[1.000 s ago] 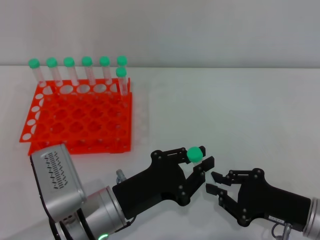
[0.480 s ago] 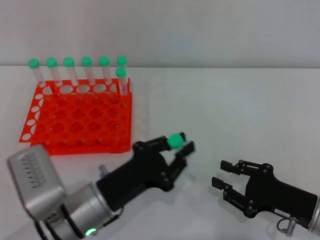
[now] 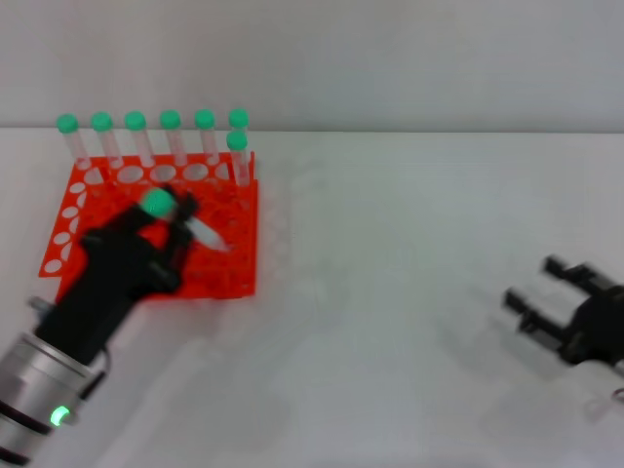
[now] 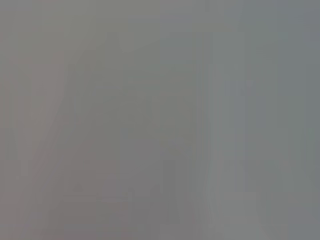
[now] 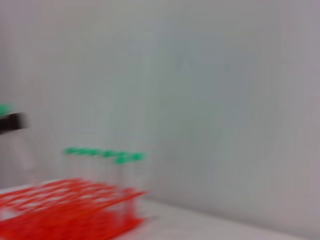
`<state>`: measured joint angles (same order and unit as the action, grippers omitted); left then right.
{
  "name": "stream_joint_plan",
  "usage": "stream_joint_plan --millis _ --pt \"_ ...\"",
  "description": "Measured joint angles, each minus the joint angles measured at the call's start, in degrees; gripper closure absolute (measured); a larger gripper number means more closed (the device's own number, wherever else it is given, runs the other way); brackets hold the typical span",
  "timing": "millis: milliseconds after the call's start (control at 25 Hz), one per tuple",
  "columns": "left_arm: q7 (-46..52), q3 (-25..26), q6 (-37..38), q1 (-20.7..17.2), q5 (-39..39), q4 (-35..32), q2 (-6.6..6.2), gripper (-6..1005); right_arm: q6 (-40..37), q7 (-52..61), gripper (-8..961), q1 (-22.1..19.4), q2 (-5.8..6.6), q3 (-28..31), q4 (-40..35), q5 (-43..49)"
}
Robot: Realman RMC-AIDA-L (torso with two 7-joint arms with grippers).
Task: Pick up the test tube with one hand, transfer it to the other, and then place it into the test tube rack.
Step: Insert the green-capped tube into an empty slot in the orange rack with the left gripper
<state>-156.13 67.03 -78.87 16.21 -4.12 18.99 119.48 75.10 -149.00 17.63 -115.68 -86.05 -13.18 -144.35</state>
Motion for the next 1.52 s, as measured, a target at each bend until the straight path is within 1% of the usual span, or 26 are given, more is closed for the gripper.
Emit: stream_joint_plan --millis 40,80,240,320,360,400,480,560,760,800,960,1120,1360,1520 --pt "-0.13 1.55 -0.1 -0.03 -0.03 -0.12 0.0 780 0.09 0.0 322 -0.24 -0.04 2.2 0.27 0.01" --pt "-0.2 3.46 -0.15 -0.01 -0.06 -0.16 0.01 780 0.2 -0.01 287 -0.44 -0.08 5.58 0.77 -0.03" --pt "-0.09 9.28 0.52 1.19 -0.3 -0.55 0.0 777 0.35 -0.02 220 -0.05 -0.16 14.43 3.09 -0.05" --pt "-0.07 10.4 0.76 2.55 -1.16 -1.27 -0.01 776 0.37 -0.03 187 0.17 -0.18 17.67 3.86 -0.06" --pt "-0.09 10.59 0.92 3.28 -1.89 -1.59 -0.01 776 0.37 -0.03 170 0.17 -0.18 17.67 3.86 -0.06" --pt "-0.13 10.64 1.09 3.75 -2.55 -1.72 -0.02 775 0.38 -0.03 154 0.18 -0.23 19.7 4.11 -0.08" --pt "-0.2 10.7 1.85 5.17 -3.84 -2.0 -0.09 774 0.39 -0.02 121 0.19 -0.25 19.97 4.16 -0.08" --pt "-0.23 10.74 2.98 6.25 -4.5 -2.18 -0.18 773 0.4 -0.01 121 0.21 -0.26 19.88 4.18 -0.06" --pt "0.2 10.81 10.79 10.53 -5.99 -2.25 -0.31 770 0.49 0.02 119 0.21 -0.25 19.81 4.36 0.09" --pt "0.2 10.83 14.13 12.23 -6.0 -2.25 -0.31 770 0.5 0.03 119 0.21 -0.25 19.81 4.48 0.13" --pt "-0.03 10.85 19.47 14.43 -6.0 -2.25 -0.31 768 0.5 0.03 119 0.3 -0.25 19.86 4.78 0.24" --pt "-0.05 10.88 22.55 15.73 -5.77 -2.2 -0.3 766 0.5 0.03 119 0.37 -0.25 19.9 4.83 0.24" --pt "-0.05 10.92 26.77 16.71 -5.65 -2.02 -0.3 762 0.49 0.03 119 0.68 -0.26 19.94 4.83 0.17" --pt "-0.05 10.9 28.12 17.28 -5.61 -2.21 -0.3 760 0.49 0.03 119 0.97 -0.36 19.96 4.82 0.15"
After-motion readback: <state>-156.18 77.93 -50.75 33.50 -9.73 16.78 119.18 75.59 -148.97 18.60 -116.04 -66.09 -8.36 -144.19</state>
